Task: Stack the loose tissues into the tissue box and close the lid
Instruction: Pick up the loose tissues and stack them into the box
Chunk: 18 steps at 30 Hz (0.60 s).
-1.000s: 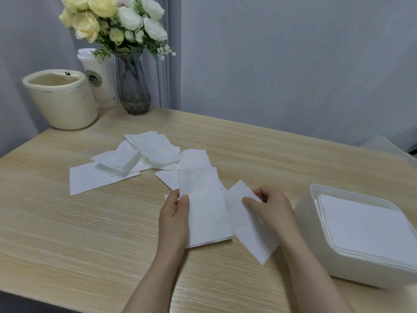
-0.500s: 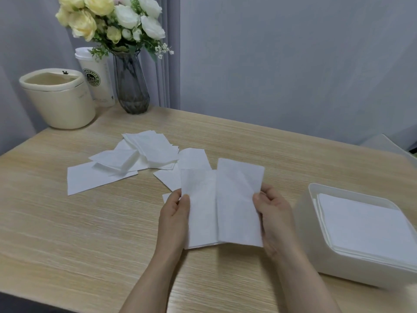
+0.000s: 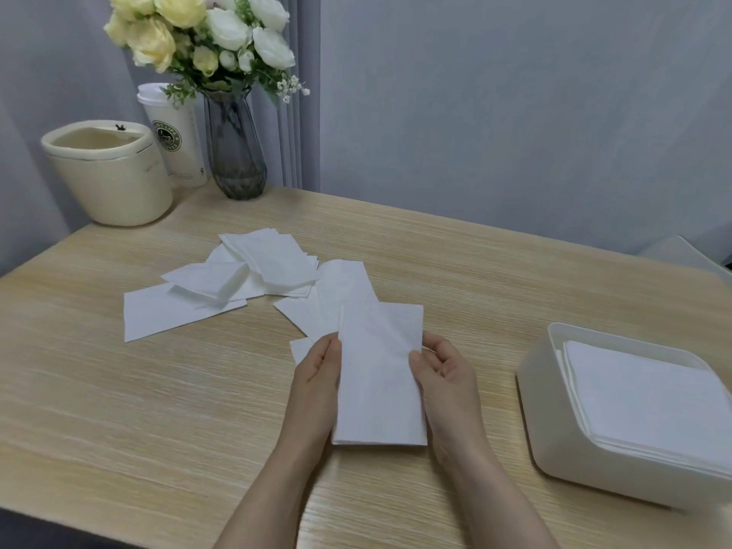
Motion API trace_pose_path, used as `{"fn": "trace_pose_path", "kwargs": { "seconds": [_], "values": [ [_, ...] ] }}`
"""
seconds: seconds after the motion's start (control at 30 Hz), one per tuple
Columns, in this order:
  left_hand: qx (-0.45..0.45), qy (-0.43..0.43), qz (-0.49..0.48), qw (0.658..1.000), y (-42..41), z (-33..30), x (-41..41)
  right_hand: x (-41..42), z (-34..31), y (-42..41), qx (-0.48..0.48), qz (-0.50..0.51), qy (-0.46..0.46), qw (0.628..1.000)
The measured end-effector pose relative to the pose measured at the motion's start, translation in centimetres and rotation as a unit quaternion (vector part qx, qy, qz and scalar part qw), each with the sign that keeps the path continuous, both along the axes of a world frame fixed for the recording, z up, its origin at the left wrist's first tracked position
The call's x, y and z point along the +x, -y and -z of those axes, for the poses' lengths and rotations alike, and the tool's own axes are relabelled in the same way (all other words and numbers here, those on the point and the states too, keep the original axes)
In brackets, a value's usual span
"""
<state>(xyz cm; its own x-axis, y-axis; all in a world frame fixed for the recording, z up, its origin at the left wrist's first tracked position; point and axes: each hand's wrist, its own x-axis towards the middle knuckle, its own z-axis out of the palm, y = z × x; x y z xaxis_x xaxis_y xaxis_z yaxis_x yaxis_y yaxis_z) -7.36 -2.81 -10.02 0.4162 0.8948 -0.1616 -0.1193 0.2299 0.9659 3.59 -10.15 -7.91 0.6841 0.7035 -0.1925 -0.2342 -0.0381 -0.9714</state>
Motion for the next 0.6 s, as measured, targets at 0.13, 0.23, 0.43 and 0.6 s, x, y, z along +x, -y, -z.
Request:
{"fn": "trace_pose_path", "kwargs": {
  "seconds": [0.13, 0.23, 0.43, 0.6],
  "values": [
    [0.025, 0.0, 0.006, 1.0, 0.03, 0.12, -0.08, 0.03, -0.02, 0.04, -0.001, 0.0, 0.012, 1.0],
    [0.025, 0.005, 0.022, 0.999, 0.1, 0.11, -0.09, -0.01, -0.03, -0.05, 0.001, -0.001, 0.02, 1.0],
    [0.005, 0.012, 0.03, 0.999, 0.02, 0.34, 0.15, -0.05, -0.04, -0.25, -0.001, -0.011, 0.04, 0.999],
    [0.014, 0.01, 0.003, 1.0, -0.14, 0.8, 0.1, -0.03, -0.02, 0.21, 0.008, 0.001, 0.033, 0.999]
  ]
}}
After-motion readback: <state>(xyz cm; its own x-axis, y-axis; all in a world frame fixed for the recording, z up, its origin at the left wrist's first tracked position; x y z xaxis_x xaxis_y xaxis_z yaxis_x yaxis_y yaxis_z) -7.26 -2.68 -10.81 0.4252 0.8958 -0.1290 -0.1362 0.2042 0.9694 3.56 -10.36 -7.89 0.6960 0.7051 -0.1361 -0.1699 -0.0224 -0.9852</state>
